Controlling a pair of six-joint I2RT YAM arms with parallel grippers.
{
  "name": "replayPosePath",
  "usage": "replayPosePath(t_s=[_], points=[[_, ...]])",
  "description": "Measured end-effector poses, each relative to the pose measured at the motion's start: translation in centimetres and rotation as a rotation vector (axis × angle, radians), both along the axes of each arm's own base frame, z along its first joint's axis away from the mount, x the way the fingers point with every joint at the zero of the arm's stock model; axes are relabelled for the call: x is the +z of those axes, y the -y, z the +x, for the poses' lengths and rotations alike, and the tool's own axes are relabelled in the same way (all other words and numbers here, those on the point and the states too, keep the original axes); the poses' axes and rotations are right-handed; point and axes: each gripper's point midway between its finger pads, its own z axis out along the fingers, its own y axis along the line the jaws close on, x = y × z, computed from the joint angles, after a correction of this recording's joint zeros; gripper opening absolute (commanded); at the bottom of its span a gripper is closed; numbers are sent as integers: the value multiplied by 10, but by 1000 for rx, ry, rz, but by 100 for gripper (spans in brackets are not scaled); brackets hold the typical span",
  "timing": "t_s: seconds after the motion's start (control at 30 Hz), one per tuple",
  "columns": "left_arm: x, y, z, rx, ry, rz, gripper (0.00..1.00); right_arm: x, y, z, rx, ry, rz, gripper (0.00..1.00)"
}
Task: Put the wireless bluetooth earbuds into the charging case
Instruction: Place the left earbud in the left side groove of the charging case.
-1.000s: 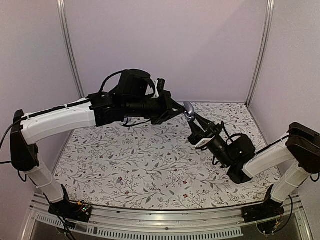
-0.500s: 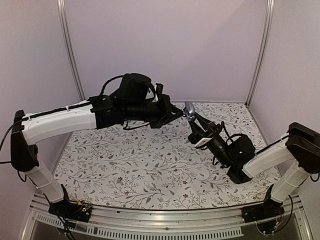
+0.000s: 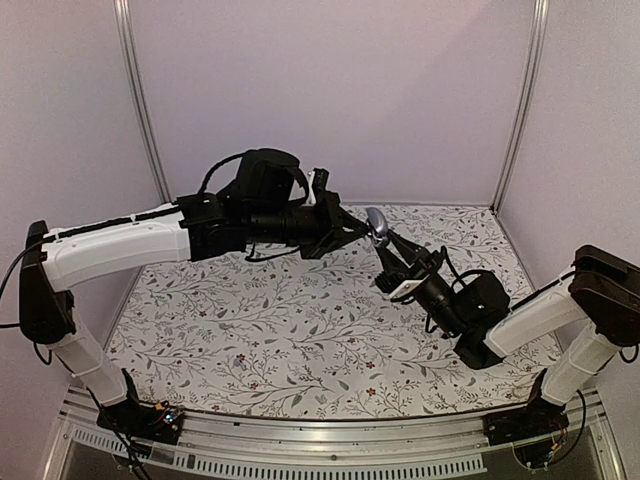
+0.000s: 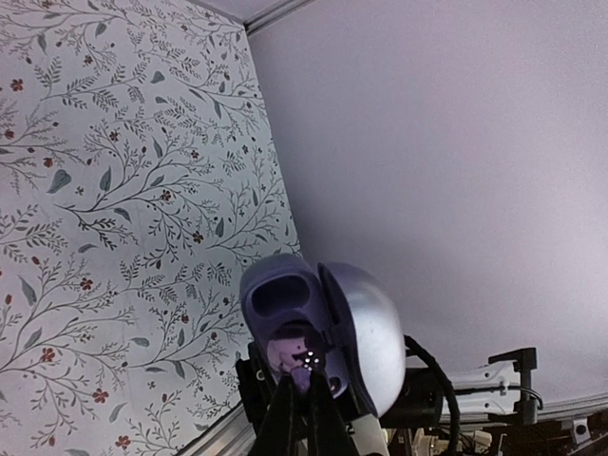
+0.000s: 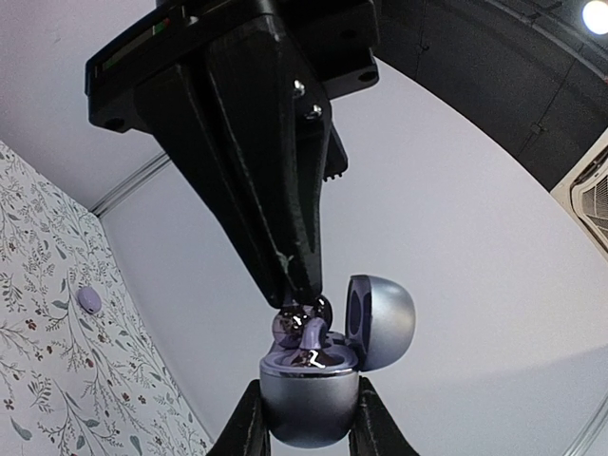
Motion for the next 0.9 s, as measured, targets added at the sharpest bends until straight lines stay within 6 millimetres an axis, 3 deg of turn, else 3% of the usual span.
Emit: replayPosePath(t_s=[0.4,0.7,0.9], points=[[-6,-6,-2,-4,-11,8,0,-8,-4,-6,33,-8,-20,0],[12,-14,-5,0,10,-22,0,-7,-7,-10,59,-10,-14,0],[3,-16,-6,2,-4,-20,0,-7,-7,-11,67,-11,-13,0]])
